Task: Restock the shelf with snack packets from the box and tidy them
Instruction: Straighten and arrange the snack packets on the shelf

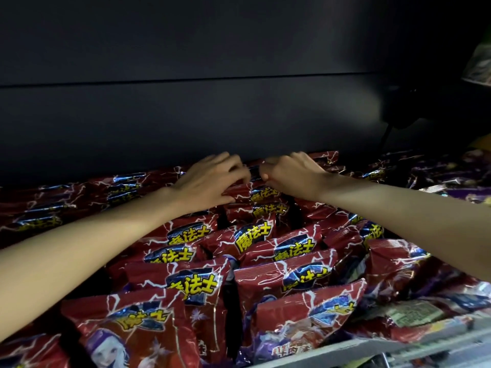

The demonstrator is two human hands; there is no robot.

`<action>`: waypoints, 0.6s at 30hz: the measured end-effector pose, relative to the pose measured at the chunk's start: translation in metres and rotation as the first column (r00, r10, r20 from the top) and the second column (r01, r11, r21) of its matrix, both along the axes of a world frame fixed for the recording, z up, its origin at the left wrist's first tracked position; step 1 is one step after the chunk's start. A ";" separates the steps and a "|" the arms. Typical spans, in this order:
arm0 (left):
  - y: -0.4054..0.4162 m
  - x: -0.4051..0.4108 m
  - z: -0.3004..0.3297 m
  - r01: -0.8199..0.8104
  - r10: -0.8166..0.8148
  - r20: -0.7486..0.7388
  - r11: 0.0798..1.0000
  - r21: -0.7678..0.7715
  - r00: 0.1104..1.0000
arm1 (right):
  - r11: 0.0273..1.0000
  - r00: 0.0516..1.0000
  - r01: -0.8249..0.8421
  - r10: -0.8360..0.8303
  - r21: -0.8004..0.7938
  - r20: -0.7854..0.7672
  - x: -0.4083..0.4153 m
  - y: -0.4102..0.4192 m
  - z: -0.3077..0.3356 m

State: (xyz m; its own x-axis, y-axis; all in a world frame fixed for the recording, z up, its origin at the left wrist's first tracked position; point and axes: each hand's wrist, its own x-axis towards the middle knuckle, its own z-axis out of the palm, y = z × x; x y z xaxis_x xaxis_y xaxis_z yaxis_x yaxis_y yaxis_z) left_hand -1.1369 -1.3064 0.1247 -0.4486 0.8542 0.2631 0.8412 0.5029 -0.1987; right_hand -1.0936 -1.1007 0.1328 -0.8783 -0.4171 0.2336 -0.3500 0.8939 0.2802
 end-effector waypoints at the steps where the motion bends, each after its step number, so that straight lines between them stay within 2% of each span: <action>1: 0.001 -0.001 0.000 0.058 -0.060 -0.029 0.997 -0.048 0.998 | 0.999 1.000 0.002 -0.002 -0.038 0.000 0.000 0.002 0.000; 3: 0.004 -0.002 0.002 0.093 -0.096 -0.029 0.992 -0.090 0.995 | 0.981 0.999 0.010 -0.001 -0.196 0.046 0.002 0.013 0.011; 5: 0.007 -0.003 0.004 0.093 -0.095 -0.025 0.995 -0.043 0.995 | 0.932 0.993 0.006 0.038 -0.363 0.114 0.009 0.035 0.030; 6: 0.010 -0.004 0.006 0.093 -0.094 -0.025 0.996 -0.006 0.995 | 0.918 0.988 -0.001 0.062 -0.396 0.142 0.014 0.049 0.040; 9: 0.026 0.002 0.013 0.073 -0.078 0.083 0.995 0.064 0.993 | 0.943 0.975 0.033 0.042 -0.330 0.219 0.029 0.088 0.052; 14: 0.064 0.010 0.016 0.041 -0.058 0.238 0.996 0.078 0.970 | 0.977 0.937 0.131 -0.065 -0.171 0.344 0.034 0.114 0.039; 18: 0.091 0.015 0.009 0.044 -0.070 0.333 0.995 0.084 0.940 | 0.994 0.914 0.111 -0.092 -0.024 0.396 0.028 0.118 0.032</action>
